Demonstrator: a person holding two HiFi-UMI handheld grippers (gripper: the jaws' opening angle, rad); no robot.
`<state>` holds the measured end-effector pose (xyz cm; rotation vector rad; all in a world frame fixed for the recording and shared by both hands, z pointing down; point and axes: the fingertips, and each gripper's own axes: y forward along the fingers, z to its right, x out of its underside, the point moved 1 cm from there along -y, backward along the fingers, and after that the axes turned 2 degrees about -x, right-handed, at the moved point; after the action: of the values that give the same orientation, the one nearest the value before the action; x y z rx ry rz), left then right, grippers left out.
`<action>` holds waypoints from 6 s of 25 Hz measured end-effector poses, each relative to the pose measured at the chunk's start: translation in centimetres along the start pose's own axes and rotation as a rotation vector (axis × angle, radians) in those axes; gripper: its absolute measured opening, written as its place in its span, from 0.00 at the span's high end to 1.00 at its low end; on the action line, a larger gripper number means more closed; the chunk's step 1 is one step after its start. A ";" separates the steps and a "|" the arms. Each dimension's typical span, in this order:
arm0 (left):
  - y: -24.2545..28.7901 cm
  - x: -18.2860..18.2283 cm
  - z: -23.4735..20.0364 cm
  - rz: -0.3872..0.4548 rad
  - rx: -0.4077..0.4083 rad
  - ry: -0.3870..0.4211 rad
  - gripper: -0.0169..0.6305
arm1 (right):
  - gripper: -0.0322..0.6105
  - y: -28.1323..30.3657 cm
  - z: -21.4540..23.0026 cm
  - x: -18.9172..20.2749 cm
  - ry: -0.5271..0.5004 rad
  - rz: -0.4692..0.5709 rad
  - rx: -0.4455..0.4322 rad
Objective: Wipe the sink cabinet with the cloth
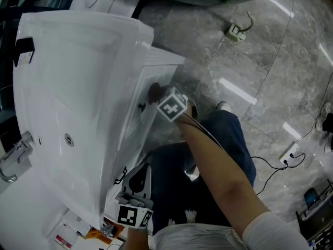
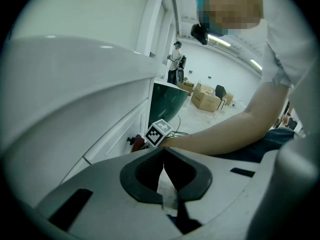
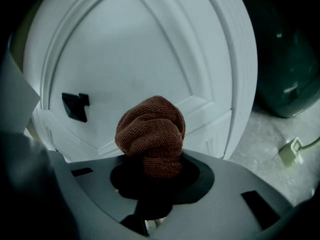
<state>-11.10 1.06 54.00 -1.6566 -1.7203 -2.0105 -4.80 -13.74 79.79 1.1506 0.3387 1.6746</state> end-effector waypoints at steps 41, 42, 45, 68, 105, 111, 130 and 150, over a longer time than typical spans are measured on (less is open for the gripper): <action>-6.4 -0.5 2.7 -0.040 0.222 -0.020 0.96 | 0.81 -17.0 -2.8 -11.6 -0.023 0.270 0.208; -6.7 -0.3 2.6 -0.041 0.225 -0.018 0.96 | 0.81 -16.9 -2.5 -10.9 -0.021 0.249 0.224; -7.1 0.3 2.2 -0.040 0.229 0.014 0.96 | 0.81 -15.7 -2.0 -8.6 -0.016 0.175 0.242; -8.2 3.4 0.7 -0.020 0.278 0.019 0.96 | 0.81 -12.5 -7.3 -9.8 -0.203 0.179 0.309; -5.1 6.0 1.0 -0.078 0.137 0.024 0.96 | 0.82 -0.8 -14.3 1.2 -0.266 -0.018 0.038; -3.6 5.3 0.7 -0.086 0.112 0.020 0.96 | 0.82 0.3 -12.1 1.3 -0.303 -0.061 0.011; 1.6 0.0 2.8 -0.070 0.092 -0.005 0.96 | 0.82 -1.5 -6.5 -1.0 -0.240 -0.095 -0.144; 3.7 -3.3 3.7 -0.048 0.126 -0.015 0.96 | 0.82 -5.9 0.7 -6.0 -0.149 -0.022 -0.043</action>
<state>-4.98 0.36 53.74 -1.6107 -1.8673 -1.8695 -0.69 -16.57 72.95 1.2276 0.2200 1.5590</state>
